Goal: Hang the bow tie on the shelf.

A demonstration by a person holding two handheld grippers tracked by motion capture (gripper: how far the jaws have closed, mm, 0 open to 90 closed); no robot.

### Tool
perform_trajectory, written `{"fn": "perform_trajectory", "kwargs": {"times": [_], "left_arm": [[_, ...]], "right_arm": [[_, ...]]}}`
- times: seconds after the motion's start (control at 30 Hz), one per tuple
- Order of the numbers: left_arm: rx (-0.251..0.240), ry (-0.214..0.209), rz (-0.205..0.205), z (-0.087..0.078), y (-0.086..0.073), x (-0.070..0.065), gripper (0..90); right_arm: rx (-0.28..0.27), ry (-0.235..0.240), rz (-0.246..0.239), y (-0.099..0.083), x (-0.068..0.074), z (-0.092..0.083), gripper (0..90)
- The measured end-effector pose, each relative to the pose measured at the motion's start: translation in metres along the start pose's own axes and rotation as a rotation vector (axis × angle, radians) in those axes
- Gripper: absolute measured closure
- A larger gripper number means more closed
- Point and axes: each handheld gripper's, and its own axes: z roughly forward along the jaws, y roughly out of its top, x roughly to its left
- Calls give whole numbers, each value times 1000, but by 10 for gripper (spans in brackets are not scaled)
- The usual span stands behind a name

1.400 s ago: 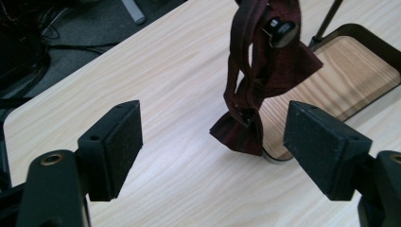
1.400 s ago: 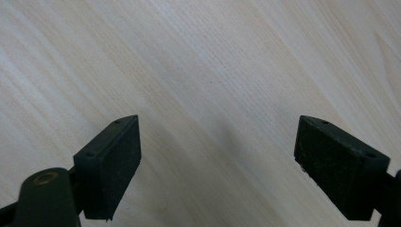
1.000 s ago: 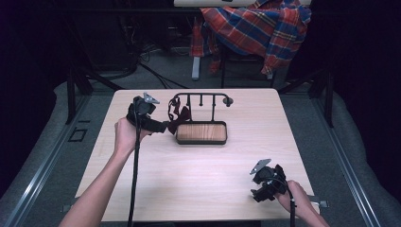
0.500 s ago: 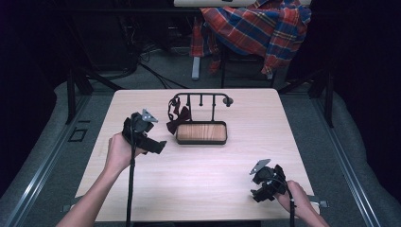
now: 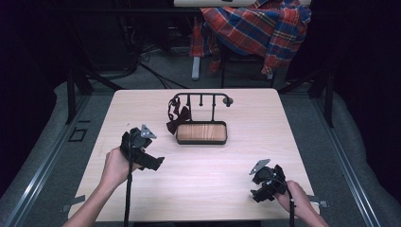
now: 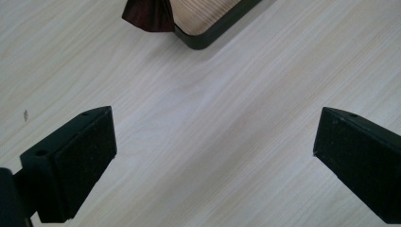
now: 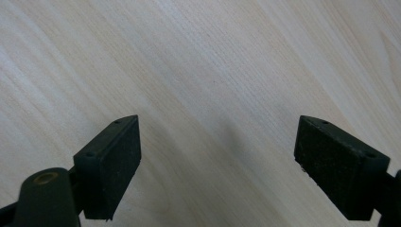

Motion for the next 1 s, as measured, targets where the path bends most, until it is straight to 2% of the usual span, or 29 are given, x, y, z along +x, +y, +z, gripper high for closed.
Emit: {"fn": "perform_trajectory", "kwargs": {"times": [0.47,0.53,0.57,0.7,0.8,1.0], "left_arm": [[15,-19,6,9,-30,-10,3],[24,-15,4,11,-34,-11,3],[44,0,6,13,-38,-11,2],[63,-3,-4,16,-44,-10,2],[59,-3,-9,19,-47,-8,2],[37,-30,9,22,-49,-6,1]], "right_arm": [[10,-10,-3,0,1,1,152],[6,-7,-2,0,1,1,152],[6,-11,-1,0,1,1,152],[9,-9,-4,0,1,1,152],[5,-4,0,0,1,1,152],[9,-6,-2,0,1,0,152]]}}
